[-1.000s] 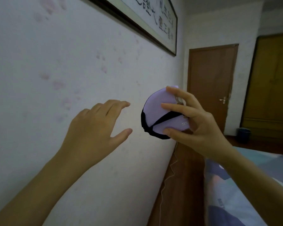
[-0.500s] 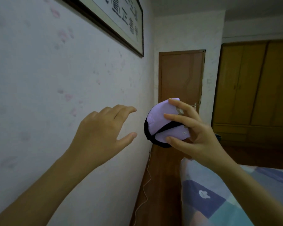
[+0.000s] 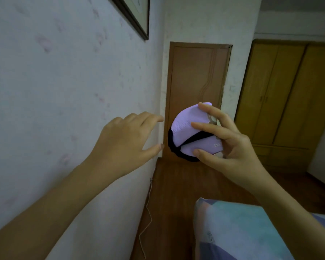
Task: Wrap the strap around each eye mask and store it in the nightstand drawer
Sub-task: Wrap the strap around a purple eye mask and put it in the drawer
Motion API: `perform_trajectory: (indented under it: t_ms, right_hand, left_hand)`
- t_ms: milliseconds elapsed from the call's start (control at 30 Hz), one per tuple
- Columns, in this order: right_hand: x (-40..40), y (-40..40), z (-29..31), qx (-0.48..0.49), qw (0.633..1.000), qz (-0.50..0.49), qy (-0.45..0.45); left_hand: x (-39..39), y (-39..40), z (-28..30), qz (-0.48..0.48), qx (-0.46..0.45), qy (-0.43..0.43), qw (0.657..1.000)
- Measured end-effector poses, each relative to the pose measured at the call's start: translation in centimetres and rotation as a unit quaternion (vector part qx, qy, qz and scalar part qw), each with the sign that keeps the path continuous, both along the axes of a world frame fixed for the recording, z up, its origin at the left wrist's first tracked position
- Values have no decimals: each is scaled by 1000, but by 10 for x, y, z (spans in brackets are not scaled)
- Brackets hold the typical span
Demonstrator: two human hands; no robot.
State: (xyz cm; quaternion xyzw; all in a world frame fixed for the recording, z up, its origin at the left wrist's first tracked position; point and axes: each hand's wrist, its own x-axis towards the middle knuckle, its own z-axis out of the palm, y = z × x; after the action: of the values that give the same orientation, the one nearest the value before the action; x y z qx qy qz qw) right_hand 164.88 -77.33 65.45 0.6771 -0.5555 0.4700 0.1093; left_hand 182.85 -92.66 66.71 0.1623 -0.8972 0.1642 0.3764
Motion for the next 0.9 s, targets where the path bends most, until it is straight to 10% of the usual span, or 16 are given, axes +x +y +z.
perform_trajectory:
  t_ms: [900]
  right_hand:
    - [-543, -492, 10, -7, 1000, -27, 9]
  left_hand:
    - [-583, -517, 24, -95, -32, 43, 994]
